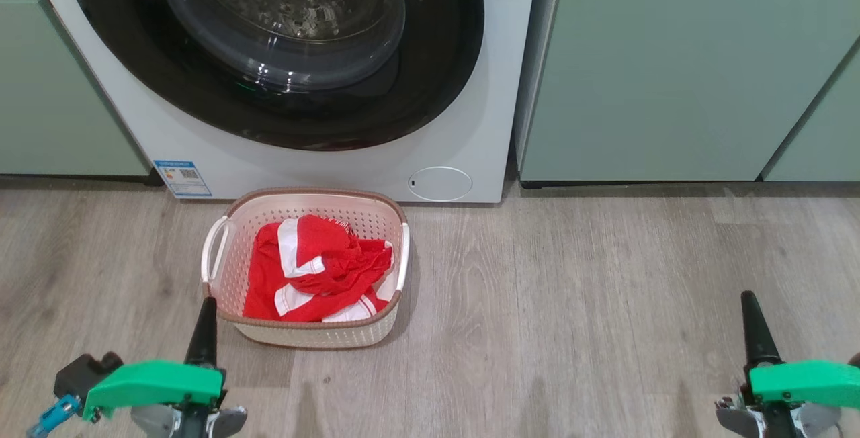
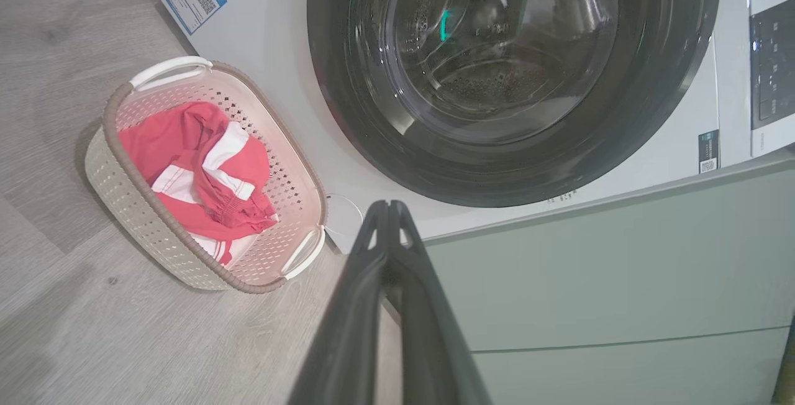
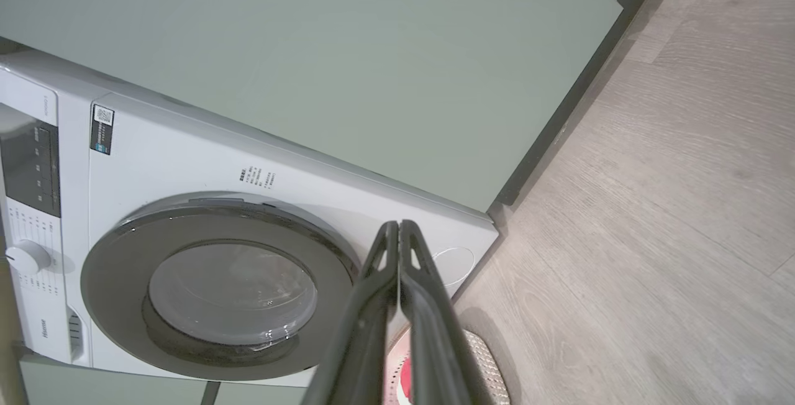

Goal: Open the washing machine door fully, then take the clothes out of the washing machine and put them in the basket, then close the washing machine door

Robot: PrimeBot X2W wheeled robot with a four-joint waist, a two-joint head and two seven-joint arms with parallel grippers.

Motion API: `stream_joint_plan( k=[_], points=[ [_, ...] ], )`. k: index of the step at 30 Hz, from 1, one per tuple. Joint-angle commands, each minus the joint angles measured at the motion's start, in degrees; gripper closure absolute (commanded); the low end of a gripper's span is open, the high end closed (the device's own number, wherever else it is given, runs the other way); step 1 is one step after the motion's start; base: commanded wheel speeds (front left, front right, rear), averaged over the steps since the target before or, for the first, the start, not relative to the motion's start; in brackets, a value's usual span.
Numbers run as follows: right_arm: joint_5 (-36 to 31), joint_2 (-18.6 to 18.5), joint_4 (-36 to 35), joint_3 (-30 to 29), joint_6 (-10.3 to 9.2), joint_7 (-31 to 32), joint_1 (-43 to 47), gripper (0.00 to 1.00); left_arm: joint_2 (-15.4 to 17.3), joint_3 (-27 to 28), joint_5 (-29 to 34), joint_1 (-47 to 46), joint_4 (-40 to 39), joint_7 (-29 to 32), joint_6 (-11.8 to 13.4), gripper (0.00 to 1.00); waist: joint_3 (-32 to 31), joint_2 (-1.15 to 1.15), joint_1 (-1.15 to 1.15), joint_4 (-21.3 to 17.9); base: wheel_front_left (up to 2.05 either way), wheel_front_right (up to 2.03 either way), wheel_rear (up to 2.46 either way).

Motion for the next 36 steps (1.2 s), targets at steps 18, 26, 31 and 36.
stream_joint_plan(
  k=[18,26,31,36],
  points=[
    [12.5,-0.1,-3.6,-0.5,-0.04,3.3,-3.3,1.00,0.0,0.8,-12.9,-3.8,-4.7,3.4,-0.3,1.00,0.3,0.00,0.00,0.6,0.00,0.00,0.00],
    [17.5,-0.1,-4.1,-1.0,-0.04,4.7,-3.6,1.00,-0.1,0.8,-18.1,-3.9,-5.8,4.7,-0.4,1.00,0.5,0.00,0.00,0.9,0.00,0.00,0.00],
    [20.6,-0.1,-4.4,-1.2,-0.04,5.5,-3.8,1.00,-0.2,0.7,-21.3,-4.0,-6.5,5.6,-0.4,1.00,0.6,0.00,0.00,1.0,0.00,0.00,0.00],
    [23.1,0.0,-4.7,-1.5,-0.04,6.2,-4.0,1.00,-0.3,0.7,-23.9,-4.1,-7.1,6.2,-0.4,1.00,0.6,0.00,0.00,1.2,0.00,0.00,0.00]
  ],
)
